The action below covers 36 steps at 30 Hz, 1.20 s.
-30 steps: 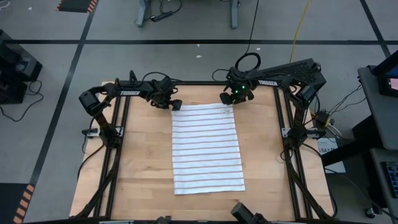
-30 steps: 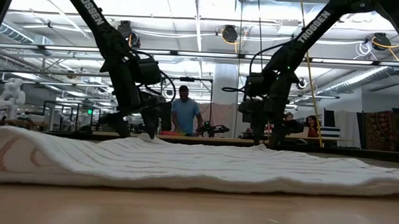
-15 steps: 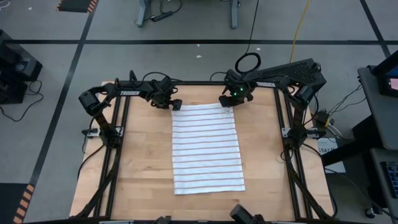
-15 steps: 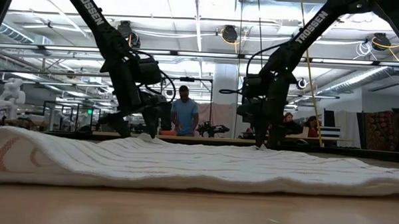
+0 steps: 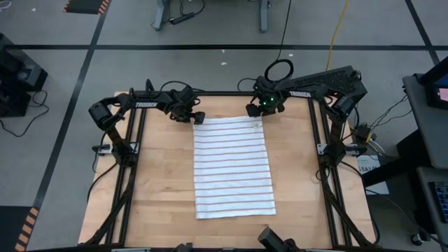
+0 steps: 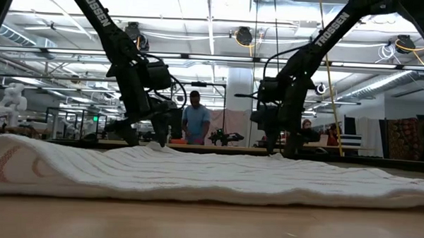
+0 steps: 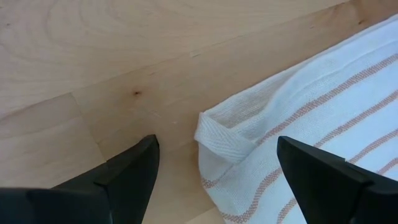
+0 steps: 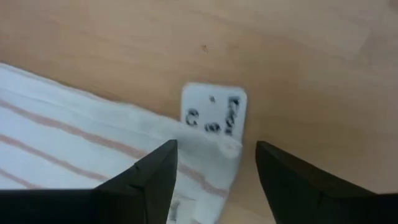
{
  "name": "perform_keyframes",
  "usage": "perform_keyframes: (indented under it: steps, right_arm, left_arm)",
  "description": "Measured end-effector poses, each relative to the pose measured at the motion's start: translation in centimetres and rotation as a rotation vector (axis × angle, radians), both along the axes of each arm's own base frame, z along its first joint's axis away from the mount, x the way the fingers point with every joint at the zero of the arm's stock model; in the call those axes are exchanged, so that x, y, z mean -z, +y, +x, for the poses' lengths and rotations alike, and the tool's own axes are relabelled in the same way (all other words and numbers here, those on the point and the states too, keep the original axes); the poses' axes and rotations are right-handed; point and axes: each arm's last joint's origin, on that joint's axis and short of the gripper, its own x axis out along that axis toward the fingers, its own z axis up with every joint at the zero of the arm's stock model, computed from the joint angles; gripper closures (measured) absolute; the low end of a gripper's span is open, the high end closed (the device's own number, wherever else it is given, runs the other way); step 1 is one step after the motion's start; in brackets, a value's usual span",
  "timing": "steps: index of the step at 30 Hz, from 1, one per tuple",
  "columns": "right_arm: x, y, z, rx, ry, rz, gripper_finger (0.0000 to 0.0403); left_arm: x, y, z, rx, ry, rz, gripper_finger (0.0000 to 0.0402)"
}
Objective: Roll towel
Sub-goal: Roll the white towel
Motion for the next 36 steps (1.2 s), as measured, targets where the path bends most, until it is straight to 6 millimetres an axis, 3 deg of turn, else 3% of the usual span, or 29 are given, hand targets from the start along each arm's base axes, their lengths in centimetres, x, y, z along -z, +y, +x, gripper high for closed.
perform_keyframes:
  steps: [12,24,28,36]
  right_arm:
    - [0.2,-0.3,0.3,0.033,-0.021,-0.02,0.0252]
    - [0.2,-0.4,0.2,0.02,-0.034,-0.001,0.0351]
    - [0.2,-0.6,-0.4,0.024,-0.041,0.05,0.0328]
    - [0.3,-0.5,-1.2,-0.025,-0.03,0.119,0.0219]
  left_arm:
    - [0.0,0.0,0.0,0.035,-0.005,0.008,0.0087]
    - [0.1,0.0,0.0,0.034,0.001,0.01,0.0245]
    - [0.1,-0.1,0.0,0.037,-0.003,0.006,0.0291]
    - [0.1,-0.1,0.0,0.036,-0.002,0.007,0.0349]
